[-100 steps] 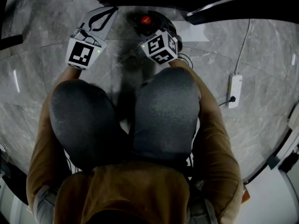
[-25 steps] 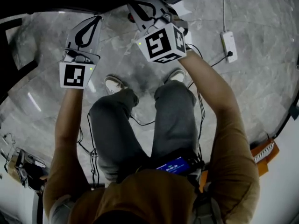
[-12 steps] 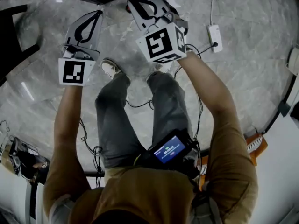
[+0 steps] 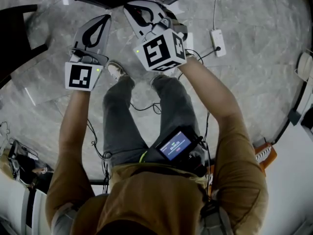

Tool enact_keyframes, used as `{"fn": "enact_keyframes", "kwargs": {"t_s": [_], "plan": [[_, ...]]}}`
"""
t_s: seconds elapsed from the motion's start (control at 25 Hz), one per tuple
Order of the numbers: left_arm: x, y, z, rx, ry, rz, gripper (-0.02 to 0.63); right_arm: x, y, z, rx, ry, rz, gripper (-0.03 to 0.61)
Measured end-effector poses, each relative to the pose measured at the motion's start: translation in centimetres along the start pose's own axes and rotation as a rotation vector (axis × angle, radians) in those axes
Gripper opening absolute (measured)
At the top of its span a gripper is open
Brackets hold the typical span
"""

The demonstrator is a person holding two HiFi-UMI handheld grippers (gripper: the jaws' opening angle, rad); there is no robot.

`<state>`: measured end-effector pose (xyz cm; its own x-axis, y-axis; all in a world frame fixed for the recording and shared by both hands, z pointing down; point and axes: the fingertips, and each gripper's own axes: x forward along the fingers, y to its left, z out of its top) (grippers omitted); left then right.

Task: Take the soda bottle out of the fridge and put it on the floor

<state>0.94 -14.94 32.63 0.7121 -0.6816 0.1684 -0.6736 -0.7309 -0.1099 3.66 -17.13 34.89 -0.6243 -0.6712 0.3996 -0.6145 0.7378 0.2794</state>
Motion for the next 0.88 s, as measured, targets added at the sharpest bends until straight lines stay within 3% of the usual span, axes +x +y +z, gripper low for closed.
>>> {"fn": "enact_keyframes", "kwargs": {"t_s": [0.48,0.72,0.88], "plan": [[-2.3,1.0,7.4,0.018,0.008,0.008,-0.005,-3.6,-0.6,6.8,0.001,-0.001,0.026,0.000],[-3.7,1.7,12.0,-0.026,0.011,0.062,-0.005,-5.7,-2.7,10.6,-0.002,0.009,0.016,0.000],[-4.3,1.7,16.6,-0.038,-0.045,0.093,-0.005,-8.0,-3.7,12.9,0.003,0.003,0.004,0.000]]}}
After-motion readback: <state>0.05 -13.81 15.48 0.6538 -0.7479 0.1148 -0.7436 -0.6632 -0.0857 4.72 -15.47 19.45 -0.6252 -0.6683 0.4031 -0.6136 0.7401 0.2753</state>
